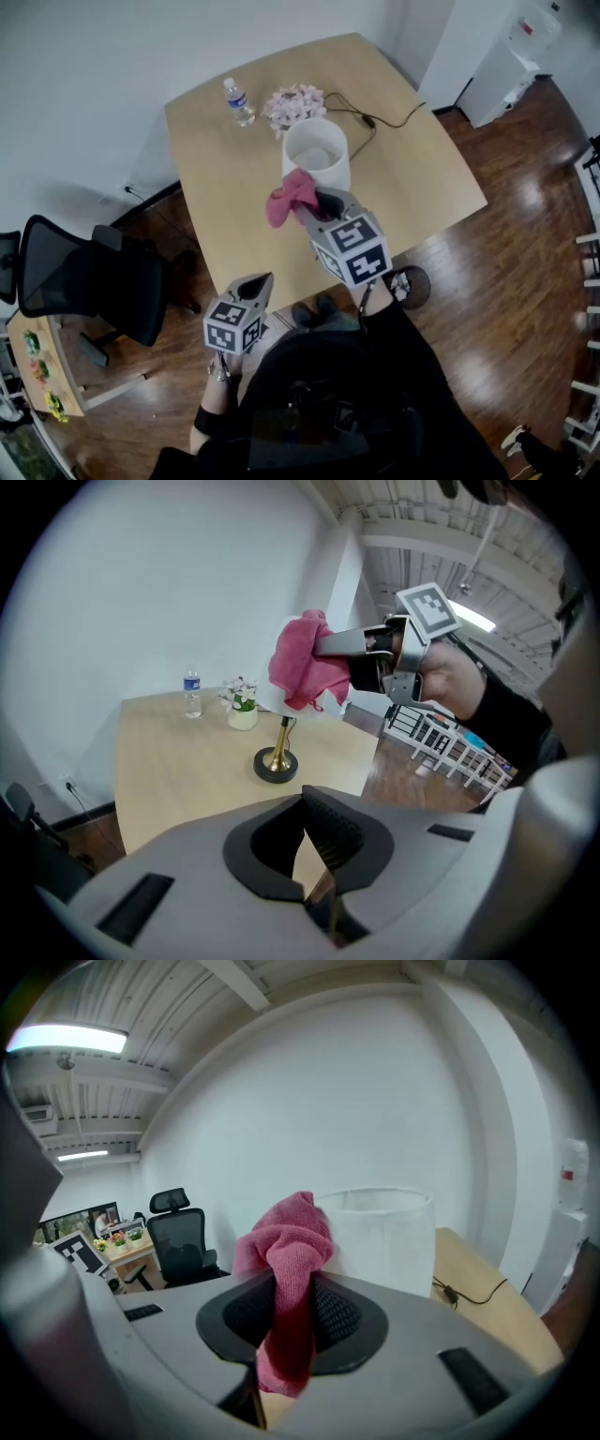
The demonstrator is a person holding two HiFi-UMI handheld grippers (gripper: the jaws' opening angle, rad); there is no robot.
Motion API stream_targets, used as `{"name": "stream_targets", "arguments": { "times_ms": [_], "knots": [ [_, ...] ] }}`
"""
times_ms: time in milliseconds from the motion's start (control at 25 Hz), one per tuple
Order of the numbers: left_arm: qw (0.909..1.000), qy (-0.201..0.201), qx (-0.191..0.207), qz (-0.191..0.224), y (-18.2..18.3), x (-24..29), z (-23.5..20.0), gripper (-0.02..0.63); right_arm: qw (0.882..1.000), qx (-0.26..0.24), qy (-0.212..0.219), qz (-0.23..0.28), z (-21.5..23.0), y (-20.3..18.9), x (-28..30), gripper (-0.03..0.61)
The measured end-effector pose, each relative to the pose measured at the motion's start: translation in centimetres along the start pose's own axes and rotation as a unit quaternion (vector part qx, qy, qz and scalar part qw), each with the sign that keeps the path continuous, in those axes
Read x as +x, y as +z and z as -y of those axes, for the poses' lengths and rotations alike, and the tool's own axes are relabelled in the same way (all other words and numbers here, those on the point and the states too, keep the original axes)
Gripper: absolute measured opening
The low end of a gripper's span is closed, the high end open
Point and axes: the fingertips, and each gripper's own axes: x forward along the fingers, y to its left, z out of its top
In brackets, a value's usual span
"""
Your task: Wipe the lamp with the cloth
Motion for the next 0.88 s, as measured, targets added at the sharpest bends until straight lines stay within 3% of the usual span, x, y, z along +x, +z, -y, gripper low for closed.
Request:
{"name": "stream_targets", "arguments": {
  "times_ms": [200, 400, 640, 880],
  "knots": [
    [0.9994, 0.027, -0.015, -0.013, -0.2, -0.3, -1.6, 0.002, 0.999, 0.041, 0.019, -0.025, 0.1, -4.4, 1.7, 0.077],
    [0.9995, 0.019, -0.021, -0.017, -1.2, -0.3, -3.3, 0.002, 0.997, 0.058, 0.005, -0.052, 0.3, -8.4, 3.6, 0.077],
    [0.9989, -0.04, 0.018, -0.017, -0.8, 0.1, -6.2, 0.002, 0.993, 0.065, -0.051, -0.088, 0.2, -12.0, 6.0, 0.077],
    [0.99, -0.111, 0.082, -0.028, -0.5, -1.7, -10.0, 0.002, 0.979, 0.103, -0.138, -0.11, 0.1, -13.6, 7.9, 0.077]
  ]
}}
